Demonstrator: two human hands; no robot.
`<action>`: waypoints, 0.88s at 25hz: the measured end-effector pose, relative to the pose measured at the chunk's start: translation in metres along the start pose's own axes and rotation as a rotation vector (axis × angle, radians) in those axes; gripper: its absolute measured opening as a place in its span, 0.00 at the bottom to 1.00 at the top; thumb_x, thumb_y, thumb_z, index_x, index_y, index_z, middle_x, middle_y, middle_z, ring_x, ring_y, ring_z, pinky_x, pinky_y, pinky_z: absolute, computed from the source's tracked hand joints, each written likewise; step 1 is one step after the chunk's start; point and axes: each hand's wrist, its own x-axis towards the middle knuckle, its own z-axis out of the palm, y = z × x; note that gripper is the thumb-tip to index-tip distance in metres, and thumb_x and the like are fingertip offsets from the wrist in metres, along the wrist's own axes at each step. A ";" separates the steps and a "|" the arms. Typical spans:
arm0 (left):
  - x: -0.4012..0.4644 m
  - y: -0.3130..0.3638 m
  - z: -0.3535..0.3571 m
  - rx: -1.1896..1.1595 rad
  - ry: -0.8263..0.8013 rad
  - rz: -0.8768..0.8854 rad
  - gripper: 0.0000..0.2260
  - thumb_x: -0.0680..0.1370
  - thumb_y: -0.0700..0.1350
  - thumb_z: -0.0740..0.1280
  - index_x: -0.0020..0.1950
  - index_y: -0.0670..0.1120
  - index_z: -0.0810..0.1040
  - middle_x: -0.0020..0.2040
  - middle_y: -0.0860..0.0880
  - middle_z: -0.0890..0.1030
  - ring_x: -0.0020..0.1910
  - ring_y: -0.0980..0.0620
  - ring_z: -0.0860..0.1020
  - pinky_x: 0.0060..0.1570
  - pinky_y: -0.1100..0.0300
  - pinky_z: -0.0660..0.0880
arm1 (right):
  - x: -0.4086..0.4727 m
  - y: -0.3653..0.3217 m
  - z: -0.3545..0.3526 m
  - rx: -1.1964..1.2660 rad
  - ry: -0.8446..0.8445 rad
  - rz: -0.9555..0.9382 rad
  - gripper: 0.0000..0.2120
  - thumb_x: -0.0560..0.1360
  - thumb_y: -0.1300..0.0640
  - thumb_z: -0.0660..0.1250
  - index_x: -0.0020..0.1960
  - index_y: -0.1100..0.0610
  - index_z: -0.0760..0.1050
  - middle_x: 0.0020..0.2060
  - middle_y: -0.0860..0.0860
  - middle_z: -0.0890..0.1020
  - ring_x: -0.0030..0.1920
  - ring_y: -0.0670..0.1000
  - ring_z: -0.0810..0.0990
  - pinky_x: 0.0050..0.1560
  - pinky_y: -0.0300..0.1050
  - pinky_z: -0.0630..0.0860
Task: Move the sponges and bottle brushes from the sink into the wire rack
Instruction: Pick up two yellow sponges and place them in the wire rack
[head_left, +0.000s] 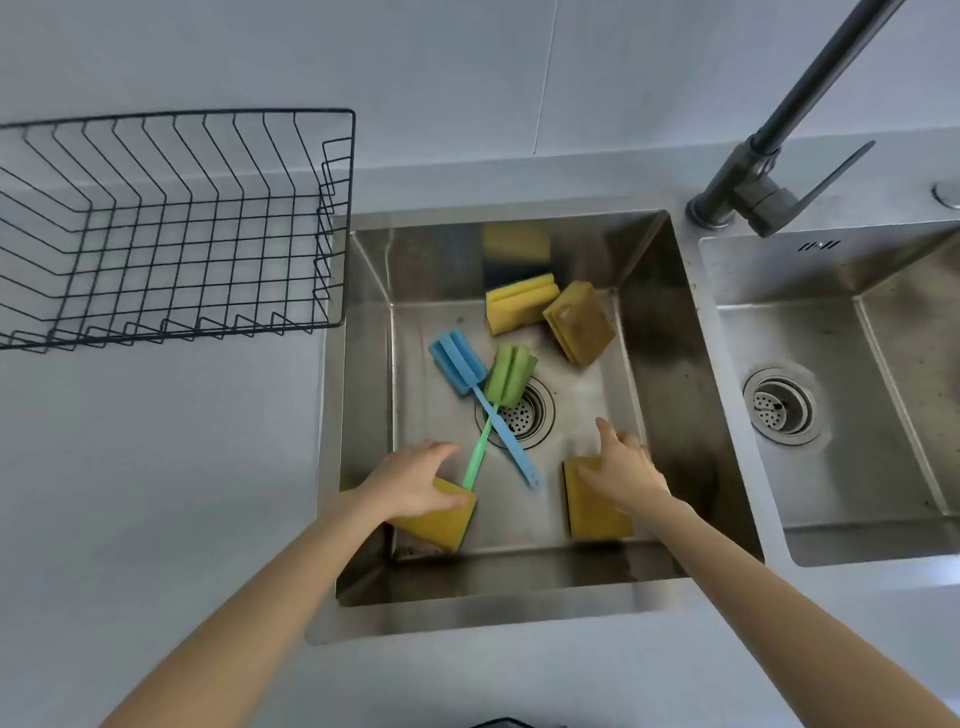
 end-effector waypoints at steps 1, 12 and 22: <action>0.002 0.000 0.003 0.057 -0.012 -0.005 0.33 0.73 0.54 0.66 0.73 0.48 0.56 0.75 0.47 0.62 0.72 0.46 0.62 0.71 0.50 0.61 | 0.001 0.004 0.003 -0.003 -0.024 0.050 0.34 0.77 0.50 0.61 0.76 0.53 0.47 0.73 0.61 0.58 0.72 0.63 0.61 0.67 0.58 0.67; 0.017 -0.016 0.031 0.234 -0.141 -0.059 0.31 0.75 0.45 0.64 0.74 0.52 0.52 0.77 0.49 0.55 0.76 0.46 0.48 0.73 0.42 0.44 | 0.018 0.031 0.027 0.098 -0.153 0.245 0.38 0.77 0.50 0.61 0.76 0.59 0.41 0.72 0.61 0.59 0.70 0.63 0.64 0.69 0.58 0.66; 0.015 -0.020 0.040 0.212 0.023 -0.096 0.23 0.75 0.47 0.64 0.69 0.51 0.64 0.69 0.48 0.68 0.68 0.45 0.66 0.68 0.49 0.63 | 0.011 0.030 0.024 0.185 -0.071 0.211 0.30 0.75 0.50 0.66 0.70 0.61 0.57 0.67 0.60 0.68 0.65 0.61 0.71 0.63 0.55 0.71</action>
